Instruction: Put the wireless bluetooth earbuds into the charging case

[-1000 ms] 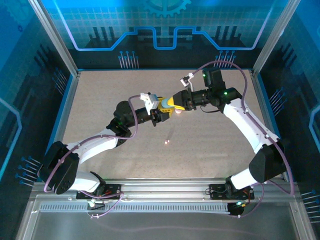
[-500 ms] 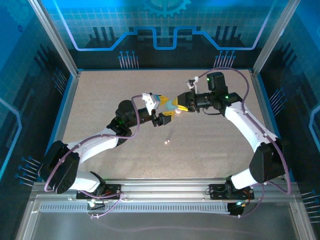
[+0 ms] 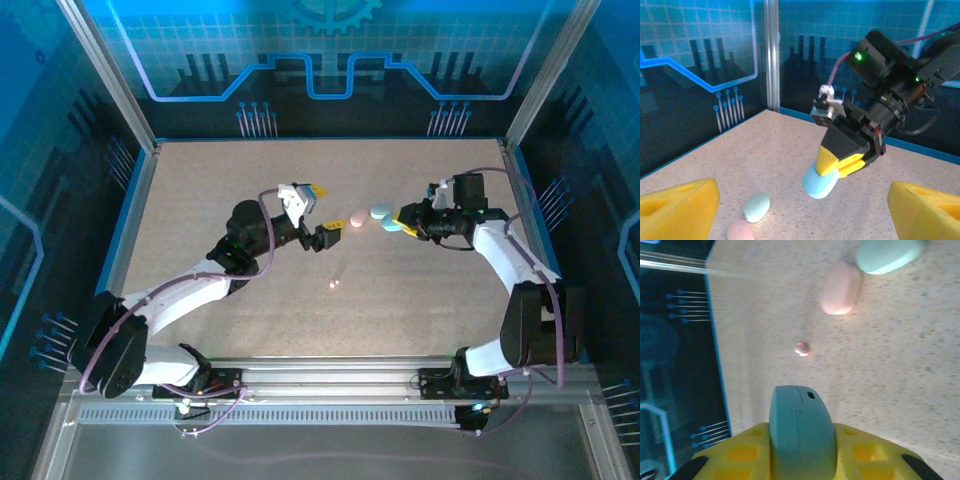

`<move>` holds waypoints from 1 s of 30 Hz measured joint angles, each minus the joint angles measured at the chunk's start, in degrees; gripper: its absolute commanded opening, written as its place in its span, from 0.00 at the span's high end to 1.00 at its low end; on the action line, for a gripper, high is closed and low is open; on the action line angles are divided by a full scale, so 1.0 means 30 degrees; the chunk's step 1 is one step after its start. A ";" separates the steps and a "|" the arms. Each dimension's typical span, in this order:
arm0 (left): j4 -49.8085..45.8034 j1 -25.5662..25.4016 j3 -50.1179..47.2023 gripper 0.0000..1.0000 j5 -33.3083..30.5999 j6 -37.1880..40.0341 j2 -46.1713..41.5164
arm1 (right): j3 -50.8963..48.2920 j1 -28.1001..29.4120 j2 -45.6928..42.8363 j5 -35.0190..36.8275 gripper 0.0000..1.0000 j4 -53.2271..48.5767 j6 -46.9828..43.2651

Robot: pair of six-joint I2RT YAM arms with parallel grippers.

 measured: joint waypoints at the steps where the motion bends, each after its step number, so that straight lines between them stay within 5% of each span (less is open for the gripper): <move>1: -0.0306 0.0015 0.0000 0.05 -0.0291 -0.0044 -0.0204 | -0.0007 -0.0022 0.0335 0.0146 0.84 0.0007 -0.0146; 12: -0.4371 0.1078 0.0816 0.01 -0.3184 -0.1508 -0.0663 | -0.0102 -0.0022 0.3519 0.0546 0.84 0.0765 -0.0838; 30: -0.6499 0.1523 0.1443 0.01 -0.3395 -0.2346 -0.0780 | -0.0095 -0.0022 0.5843 0.1355 0.75 0.0794 -0.2186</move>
